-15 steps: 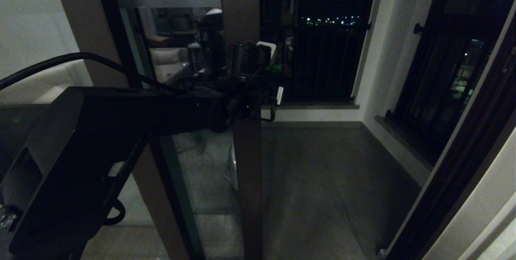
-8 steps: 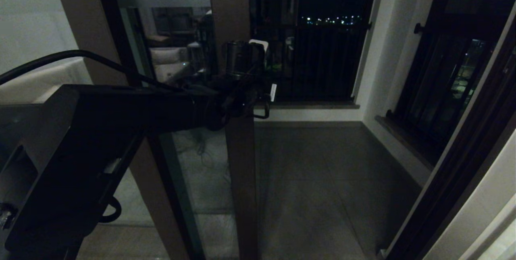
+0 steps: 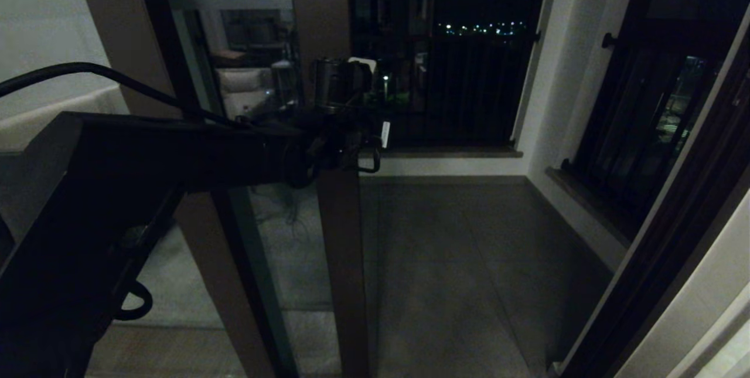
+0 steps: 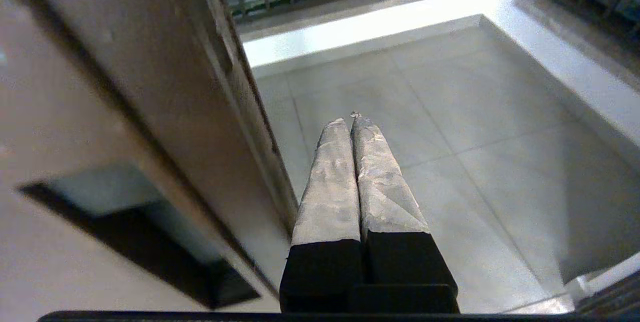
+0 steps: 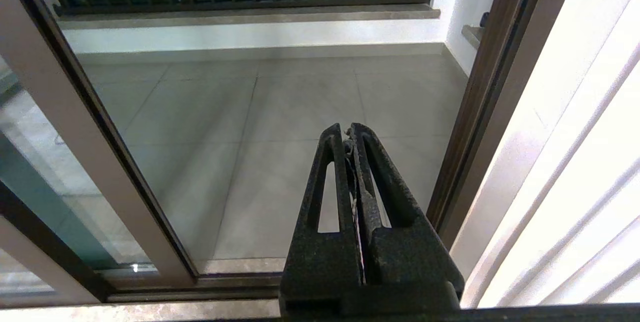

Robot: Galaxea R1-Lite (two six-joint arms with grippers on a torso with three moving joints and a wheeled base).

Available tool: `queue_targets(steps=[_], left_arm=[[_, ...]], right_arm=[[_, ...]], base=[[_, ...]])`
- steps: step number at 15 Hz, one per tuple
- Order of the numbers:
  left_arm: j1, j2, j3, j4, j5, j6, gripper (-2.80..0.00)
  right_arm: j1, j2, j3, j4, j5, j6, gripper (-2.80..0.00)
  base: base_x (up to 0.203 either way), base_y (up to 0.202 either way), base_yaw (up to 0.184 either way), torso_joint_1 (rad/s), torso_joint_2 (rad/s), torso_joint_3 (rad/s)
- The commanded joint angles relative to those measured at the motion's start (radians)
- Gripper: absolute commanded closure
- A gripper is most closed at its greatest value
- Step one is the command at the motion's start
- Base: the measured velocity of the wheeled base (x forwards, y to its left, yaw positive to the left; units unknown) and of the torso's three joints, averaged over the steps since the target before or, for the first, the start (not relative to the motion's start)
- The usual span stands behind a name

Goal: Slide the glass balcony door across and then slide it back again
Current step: Open the slid door

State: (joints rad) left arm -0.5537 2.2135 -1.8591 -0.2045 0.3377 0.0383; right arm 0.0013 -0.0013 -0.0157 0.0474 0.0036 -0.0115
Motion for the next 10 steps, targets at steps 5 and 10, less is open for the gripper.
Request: queue_targets(steps=[5,10], left_arm=[[0.052,-0.04,0.024,0.001,0.001,0.0,0.0],[0.074,-0.077,0.068,0.0,-0.002,0.001,0.0]], right_arm=[[0.0,0.001,0.0,0.0,0.001,-0.001,0.0],[0.0,0.001,0.0,0.0,0.0,-0.001,0.0]], base=[[0.0,0.0,0.0,0.0,0.0,0.0],[0.0,0.0,0.0,0.0,0.0,0.0]])
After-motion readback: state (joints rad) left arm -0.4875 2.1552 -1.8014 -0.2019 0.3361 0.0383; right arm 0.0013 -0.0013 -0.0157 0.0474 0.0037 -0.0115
